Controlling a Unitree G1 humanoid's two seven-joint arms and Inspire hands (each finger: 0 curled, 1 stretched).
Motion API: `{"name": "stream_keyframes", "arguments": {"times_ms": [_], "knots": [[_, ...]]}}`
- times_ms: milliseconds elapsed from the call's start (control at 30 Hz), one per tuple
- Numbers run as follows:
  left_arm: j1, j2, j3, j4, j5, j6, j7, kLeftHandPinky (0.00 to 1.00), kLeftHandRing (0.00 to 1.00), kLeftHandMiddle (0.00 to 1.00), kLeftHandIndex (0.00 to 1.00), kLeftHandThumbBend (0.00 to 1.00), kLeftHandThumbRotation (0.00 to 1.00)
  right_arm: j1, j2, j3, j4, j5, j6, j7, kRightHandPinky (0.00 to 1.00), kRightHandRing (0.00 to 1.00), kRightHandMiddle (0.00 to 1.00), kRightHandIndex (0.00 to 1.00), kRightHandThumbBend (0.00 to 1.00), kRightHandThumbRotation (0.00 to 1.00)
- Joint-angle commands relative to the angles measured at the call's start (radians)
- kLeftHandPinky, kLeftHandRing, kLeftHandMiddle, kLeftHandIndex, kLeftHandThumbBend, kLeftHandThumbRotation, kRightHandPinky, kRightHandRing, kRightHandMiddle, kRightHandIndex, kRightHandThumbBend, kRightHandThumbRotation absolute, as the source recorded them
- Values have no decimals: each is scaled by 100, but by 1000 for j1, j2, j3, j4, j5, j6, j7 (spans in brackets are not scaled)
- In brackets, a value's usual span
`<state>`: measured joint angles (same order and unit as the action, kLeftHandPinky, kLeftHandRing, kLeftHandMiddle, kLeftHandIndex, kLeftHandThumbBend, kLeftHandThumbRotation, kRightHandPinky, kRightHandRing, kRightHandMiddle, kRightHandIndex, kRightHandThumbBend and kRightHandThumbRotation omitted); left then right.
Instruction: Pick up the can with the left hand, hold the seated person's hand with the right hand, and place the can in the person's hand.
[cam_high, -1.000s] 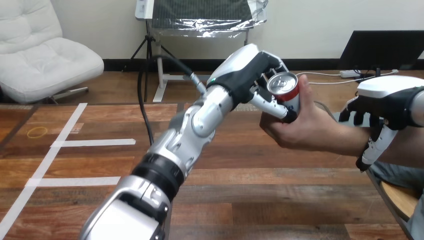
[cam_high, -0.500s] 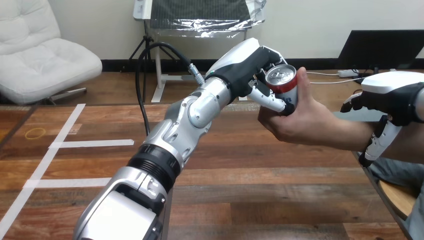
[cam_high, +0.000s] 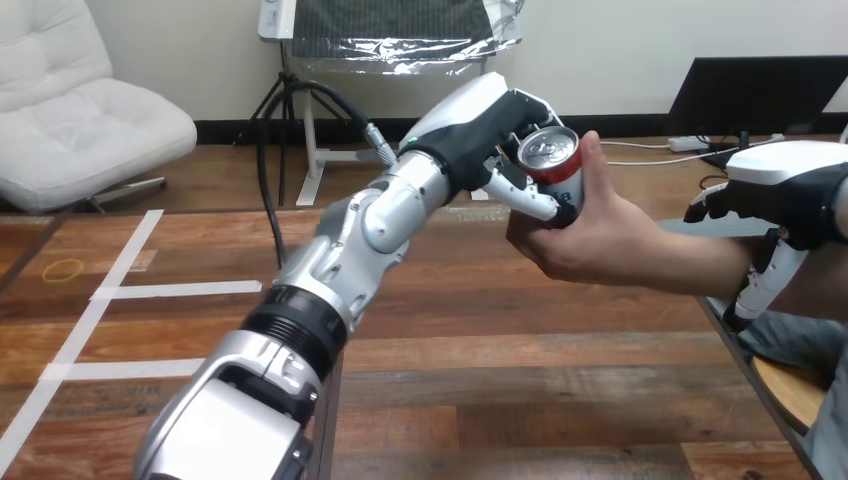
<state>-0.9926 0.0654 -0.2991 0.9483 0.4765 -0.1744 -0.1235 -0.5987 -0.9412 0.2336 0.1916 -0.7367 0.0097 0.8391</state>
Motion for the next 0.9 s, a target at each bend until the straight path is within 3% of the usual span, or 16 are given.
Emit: {"name": "stream_keyframes", "arguments": {"times_ms": [0,167,333,667,867], "knots": [[-71,82,41,13,-28,-11,11,55,60,62,57,69,0,-85,-43,-59,-54,9,29,-3,77,88,91,90,78,17],[-65,100,72,12,-65,0,8,51,58,61,58,69,0,-82,-50,-64,-57,20,31,-7,77,88,90,90,78,16],[-61,132,65,12,-64,-21,20,48,55,59,59,68,0,-81,-53,-72,-70,35,39,2,77,88,91,90,77,16],[-56,180,84,-1,-71,12,18,48,55,59,60,67,0,-80,-61,-90,-93,53,47,13,77,88,90,89,76,13],[-50,212,94,-13,-82,3,16,50,56,59,61,67,0,-86,-70,-92,-97,57,45,17,77,88,90,89,76,14]]}}
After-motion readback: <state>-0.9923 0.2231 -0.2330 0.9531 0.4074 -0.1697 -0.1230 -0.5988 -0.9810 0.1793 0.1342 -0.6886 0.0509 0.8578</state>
